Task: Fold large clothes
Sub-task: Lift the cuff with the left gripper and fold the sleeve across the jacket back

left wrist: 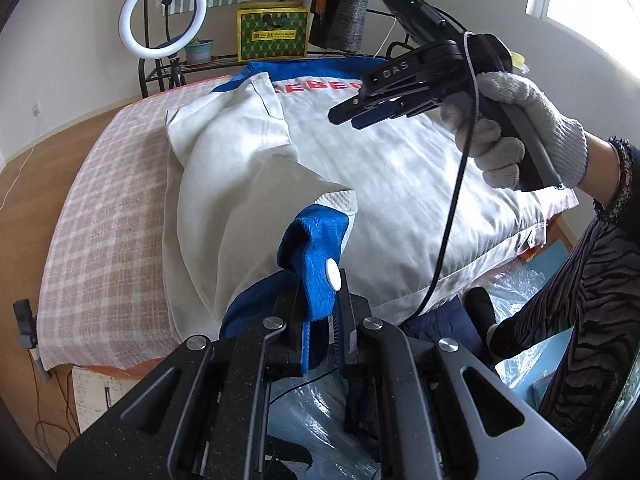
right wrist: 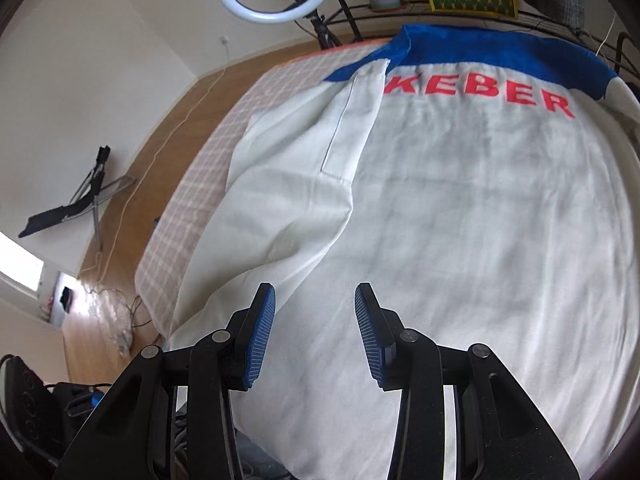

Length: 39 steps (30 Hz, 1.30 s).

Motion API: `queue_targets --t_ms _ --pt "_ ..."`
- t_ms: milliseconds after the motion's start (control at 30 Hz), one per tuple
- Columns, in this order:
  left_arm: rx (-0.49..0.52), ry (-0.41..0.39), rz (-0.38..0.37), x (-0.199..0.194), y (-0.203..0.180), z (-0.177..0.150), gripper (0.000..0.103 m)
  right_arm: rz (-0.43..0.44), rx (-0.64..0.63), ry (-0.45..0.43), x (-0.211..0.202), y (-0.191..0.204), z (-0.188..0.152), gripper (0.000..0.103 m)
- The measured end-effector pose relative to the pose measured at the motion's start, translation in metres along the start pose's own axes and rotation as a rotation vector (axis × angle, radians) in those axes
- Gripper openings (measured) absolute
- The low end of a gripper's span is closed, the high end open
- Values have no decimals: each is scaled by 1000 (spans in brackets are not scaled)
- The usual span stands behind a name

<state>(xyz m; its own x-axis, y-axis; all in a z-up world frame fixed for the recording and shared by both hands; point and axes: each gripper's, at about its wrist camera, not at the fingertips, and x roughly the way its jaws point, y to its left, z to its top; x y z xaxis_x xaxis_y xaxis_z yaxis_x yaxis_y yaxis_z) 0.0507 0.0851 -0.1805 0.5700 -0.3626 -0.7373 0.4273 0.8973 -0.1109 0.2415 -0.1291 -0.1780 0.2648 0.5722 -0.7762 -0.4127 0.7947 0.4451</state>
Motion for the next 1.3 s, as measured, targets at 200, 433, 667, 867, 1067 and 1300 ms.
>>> queue_targets --t_ms 200,433,667,867,1067,1300 --pt "38 40 -2 2 -5 -9 17 -8 -54 35 6 13 -9 40" --pt "-74 -2 -74 -33 8 -31 43 -30 -140 -51 -41 24 -14 40" --pt "-490 4 -81 -20 73 -58 53 20 -249 -150 -84 71 -7 50" --pt "-610 60 -87 22 82 -67 53 -6 -287 -131 -43 114 27 50" --pt "-701 41 -69 40 100 -78 53 -79 -288 -79 27 142 67 50" --pt "-706 40 -119 48 102 -84 48 -171 -273 -5 102 156 103 50"
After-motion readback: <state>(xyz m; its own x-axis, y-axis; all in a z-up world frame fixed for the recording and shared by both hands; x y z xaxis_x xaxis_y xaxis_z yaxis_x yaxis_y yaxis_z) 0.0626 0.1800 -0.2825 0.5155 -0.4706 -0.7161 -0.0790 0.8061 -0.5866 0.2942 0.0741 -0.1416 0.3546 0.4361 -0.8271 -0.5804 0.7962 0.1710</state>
